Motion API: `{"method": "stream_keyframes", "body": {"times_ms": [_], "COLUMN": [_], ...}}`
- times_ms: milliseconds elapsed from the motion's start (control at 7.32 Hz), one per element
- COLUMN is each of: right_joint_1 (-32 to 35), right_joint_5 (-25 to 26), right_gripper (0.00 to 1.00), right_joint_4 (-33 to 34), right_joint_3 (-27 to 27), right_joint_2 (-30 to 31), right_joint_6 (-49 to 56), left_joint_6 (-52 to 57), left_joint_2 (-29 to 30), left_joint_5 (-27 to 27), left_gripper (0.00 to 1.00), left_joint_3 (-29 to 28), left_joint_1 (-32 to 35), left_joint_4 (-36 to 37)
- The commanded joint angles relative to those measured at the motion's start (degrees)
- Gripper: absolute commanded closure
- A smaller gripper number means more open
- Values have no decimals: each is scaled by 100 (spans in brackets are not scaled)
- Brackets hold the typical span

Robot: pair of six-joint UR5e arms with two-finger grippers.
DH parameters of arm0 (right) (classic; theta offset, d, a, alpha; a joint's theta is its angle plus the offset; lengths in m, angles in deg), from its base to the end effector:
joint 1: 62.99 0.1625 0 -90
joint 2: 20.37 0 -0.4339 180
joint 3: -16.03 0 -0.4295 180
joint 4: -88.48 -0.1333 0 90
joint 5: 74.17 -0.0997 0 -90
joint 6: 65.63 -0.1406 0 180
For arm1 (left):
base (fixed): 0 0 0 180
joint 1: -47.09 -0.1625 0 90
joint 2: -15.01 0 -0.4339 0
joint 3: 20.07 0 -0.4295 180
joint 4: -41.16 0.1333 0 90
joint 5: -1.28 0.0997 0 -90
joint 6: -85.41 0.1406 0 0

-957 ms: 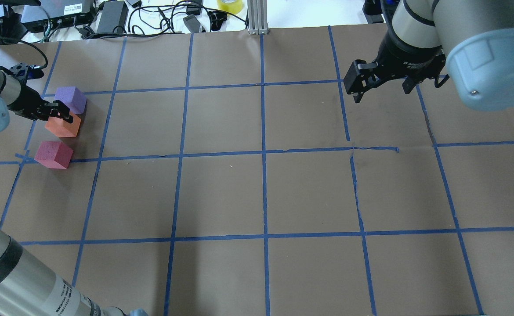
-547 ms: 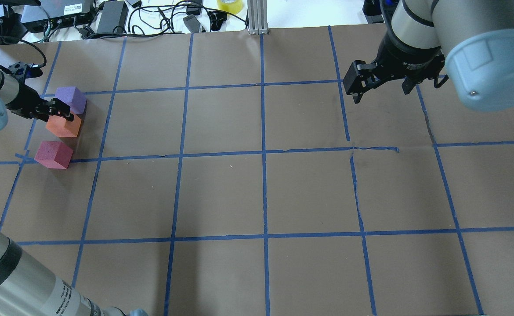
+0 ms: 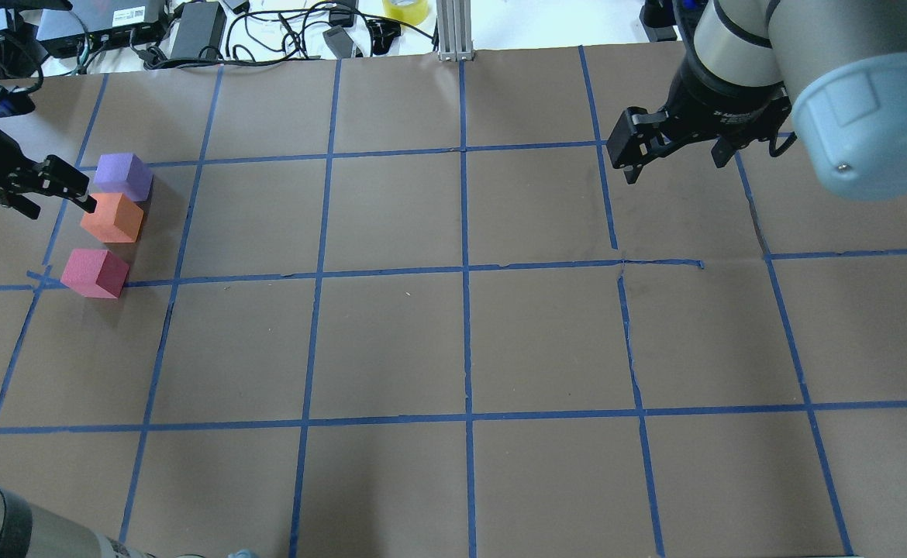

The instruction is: Arrange blocks in a line

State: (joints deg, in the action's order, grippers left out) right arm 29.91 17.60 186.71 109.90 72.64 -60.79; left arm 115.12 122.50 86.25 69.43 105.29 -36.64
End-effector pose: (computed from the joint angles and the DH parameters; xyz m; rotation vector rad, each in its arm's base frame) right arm 0.1553 -0.5164 0.4628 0.2063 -3.0954 0.1990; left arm 0.2076 -0.6112 0.3029 0.0607 -3.0226 -0.0408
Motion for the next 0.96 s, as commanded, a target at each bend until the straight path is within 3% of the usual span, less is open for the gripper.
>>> {"method": "stream_keyframes", "body": {"times_ms": [0,137,410,683,820], "right_joint_1": [17,9,-18,0,-17], "right_joint_5": [-263,-317,-309,-318,-309], "right_gripper": [0,0,0,0,0], "right_joint_4": [-241,-313,-409,-516,-516], "right_joint_3": [0,0,-9,0,0], "right_joint_2": [313,288,323,375,393], "right_joint_6": [0,-18,-175,-176,-185], "left_joint_6": [-857,-1689,-3343,-3410,-3411], "left_joint_2": [-1138,-1360,-1572,-1897,-1968], "left_joint_5": [-244,295,398,47,272], "left_gripper": [0,0,0,0,0], "left_joint_3": [-3,-3,-90,-179,-162], "left_joint_1": [547,1292,2744,3204,3381], "left_joint_4": [-1385,-1353,-916,-957,-957]}}
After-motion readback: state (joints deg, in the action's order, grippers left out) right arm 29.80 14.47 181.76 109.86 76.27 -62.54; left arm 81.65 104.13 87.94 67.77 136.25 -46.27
